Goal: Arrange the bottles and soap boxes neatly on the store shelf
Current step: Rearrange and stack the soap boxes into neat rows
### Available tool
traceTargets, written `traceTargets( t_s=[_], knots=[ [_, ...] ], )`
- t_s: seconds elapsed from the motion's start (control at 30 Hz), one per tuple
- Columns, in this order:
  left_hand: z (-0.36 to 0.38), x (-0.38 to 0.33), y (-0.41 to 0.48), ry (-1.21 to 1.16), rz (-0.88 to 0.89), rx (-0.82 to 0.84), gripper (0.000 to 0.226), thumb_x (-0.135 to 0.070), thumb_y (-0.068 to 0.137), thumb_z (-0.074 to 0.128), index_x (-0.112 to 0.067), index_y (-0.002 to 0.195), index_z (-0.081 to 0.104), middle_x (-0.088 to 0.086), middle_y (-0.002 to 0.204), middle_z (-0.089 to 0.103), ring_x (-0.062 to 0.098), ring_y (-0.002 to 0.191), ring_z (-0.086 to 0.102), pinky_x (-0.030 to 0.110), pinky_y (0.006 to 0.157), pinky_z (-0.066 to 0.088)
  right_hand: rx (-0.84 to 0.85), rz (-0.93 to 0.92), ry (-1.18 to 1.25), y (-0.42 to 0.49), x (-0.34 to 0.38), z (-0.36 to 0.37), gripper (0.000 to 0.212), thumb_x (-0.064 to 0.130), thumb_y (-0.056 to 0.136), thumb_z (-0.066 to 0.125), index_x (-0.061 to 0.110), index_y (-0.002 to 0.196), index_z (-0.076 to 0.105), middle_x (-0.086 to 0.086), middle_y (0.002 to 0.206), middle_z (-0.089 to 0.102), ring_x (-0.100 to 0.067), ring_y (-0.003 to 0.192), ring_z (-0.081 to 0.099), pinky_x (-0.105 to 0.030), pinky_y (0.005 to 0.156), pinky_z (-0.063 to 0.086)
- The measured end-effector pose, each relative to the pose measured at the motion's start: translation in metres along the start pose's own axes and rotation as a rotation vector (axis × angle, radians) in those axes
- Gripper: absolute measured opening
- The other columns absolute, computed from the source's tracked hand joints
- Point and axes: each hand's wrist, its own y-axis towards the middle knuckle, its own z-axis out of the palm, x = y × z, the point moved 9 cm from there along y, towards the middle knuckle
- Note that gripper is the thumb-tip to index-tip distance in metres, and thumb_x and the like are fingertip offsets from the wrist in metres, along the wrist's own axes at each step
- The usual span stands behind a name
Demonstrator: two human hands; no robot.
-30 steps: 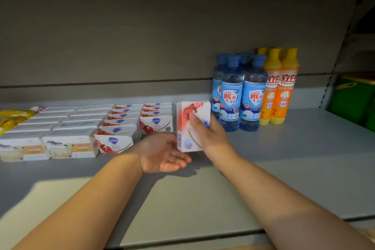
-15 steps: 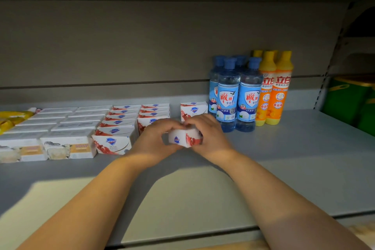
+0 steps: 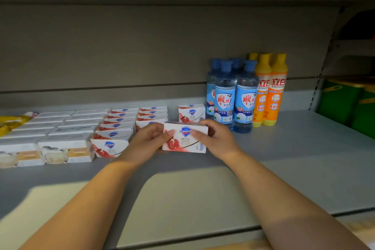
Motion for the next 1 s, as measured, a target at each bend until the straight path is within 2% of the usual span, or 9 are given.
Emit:
traceTargets(
  t_s=[0.07,0.17,0.23,0.3,0.37,0.43,0.6,0.73,1.0],
  knots=[
    [0.003,0.018,0.004,0.088,-0.106,0.016,0.033,-0.047,0.086,0.06,-0.016,0.075,0.065,-0.004,0.079,0.072,0.005,0.073,0.064,0.01,0.064,0.045,0.02,0.079,-0.03,0.002,-0.01,0.002,0.006,0.038,0.079,0.07,0.035,0.08,0.065,0.012,0.086,0.07,-0.01,0.083,0.066,-0.026,0.077,0.052],
    [0.006,0.029,0.009,0.41,-0.084,0.04,0.037,-0.051,0.088,0.056,-0.017,0.074,0.059,-0.01,0.073,0.062,0.004,0.071,0.055,0.018,0.062,0.039,0.071,0.141,-0.184,0.005,-0.024,0.002,0.026,0.045,0.079,0.068,0.023,0.093,0.066,0.0,0.095,0.069,-0.014,0.087,0.064,-0.031,0.079,0.051],
    [0.012,0.032,0.009,0.472,-0.044,0.148,0.017,-0.043,0.087,0.062,-0.034,0.1,0.059,-0.017,0.097,0.065,0.001,0.094,0.059,0.018,0.08,0.045,0.12,0.135,-0.194,0.005,-0.027,0.002,0.03,0.036,0.078,0.073,0.026,0.103,0.06,0.002,0.104,0.067,0.001,0.084,0.061,-0.017,0.071,0.05],
    [0.016,0.035,0.007,0.584,0.018,0.24,0.055,-0.041,0.084,0.066,-0.037,0.134,0.042,-0.014,0.134,0.052,0.006,0.124,0.046,0.026,0.104,0.038,0.199,0.13,-0.197,0.005,-0.03,0.006,0.045,0.023,0.077,0.075,0.03,0.118,0.055,0.005,0.119,0.062,0.009,0.086,0.056,-0.004,0.068,0.043],
    [0.013,0.04,0.008,0.746,0.015,0.242,0.069,-0.048,0.085,0.06,-0.03,0.145,0.031,-0.008,0.15,0.034,0.014,0.139,0.03,0.035,0.114,0.028,0.209,0.085,-0.365,0.008,-0.03,0.006,0.061,0.019,0.078,0.074,0.03,0.132,0.048,0.005,0.134,0.049,-0.001,0.109,0.048,-0.009,0.086,0.039],
    [0.013,0.055,0.01,0.906,-0.06,0.281,0.067,-0.058,0.09,0.047,-0.024,0.146,0.031,0.0,0.154,0.028,0.02,0.141,0.023,0.039,0.115,0.023,0.141,-0.016,-0.574,0.009,-0.02,0.005,0.069,0.02,0.08,0.071,0.031,0.14,0.039,0.005,0.145,0.035,-0.015,0.132,0.028,-0.024,0.107,0.026],
    [0.018,0.065,0.005,1.031,-0.149,0.353,0.067,-0.062,0.093,0.031,-0.019,0.144,0.032,0.007,0.151,0.026,0.025,0.14,0.021,0.038,0.114,0.02,0.169,-0.373,-0.993,0.006,0.005,0.052,0.058,0.018,0.09,0.053,0.025,0.145,0.033,0.006,0.151,0.032,-0.016,0.137,0.026,-0.03,0.112,0.013],
    [0.018,0.064,0.004,1.036,-0.15,0.36,0.064,-0.061,0.093,0.031,-0.019,0.142,0.034,0.007,0.148,0.029,0.025,0.137,0.025,0.037,0.112,0.023,0.184,-0.284,-1.108,0.032,-0.014,0.056,0.053,0.014,0.096,0.039,0.018,0.147,0.024,-0.002,0.155,0.024,-0.02,0.142,0.021,-0.038,0.116,0.004],
    [0.021,0.058,0.005,1.047,-0.138,0.361,0.056,-0.058,0.094,0.034,-0.018,0.132,0.041,0.01,0.142,0.034,0.028,0.134,0.029,0.04,0.111,0.026,0.176,-0.226,-1.067,0.077,-0.037,0.049,0.061,0.007,0.091,0.044,0.019,0.147,0.022,-0.003,0.153,0.026,-0.018,0.142,0.018,-0.036,0.117,0.0]
  ],
)
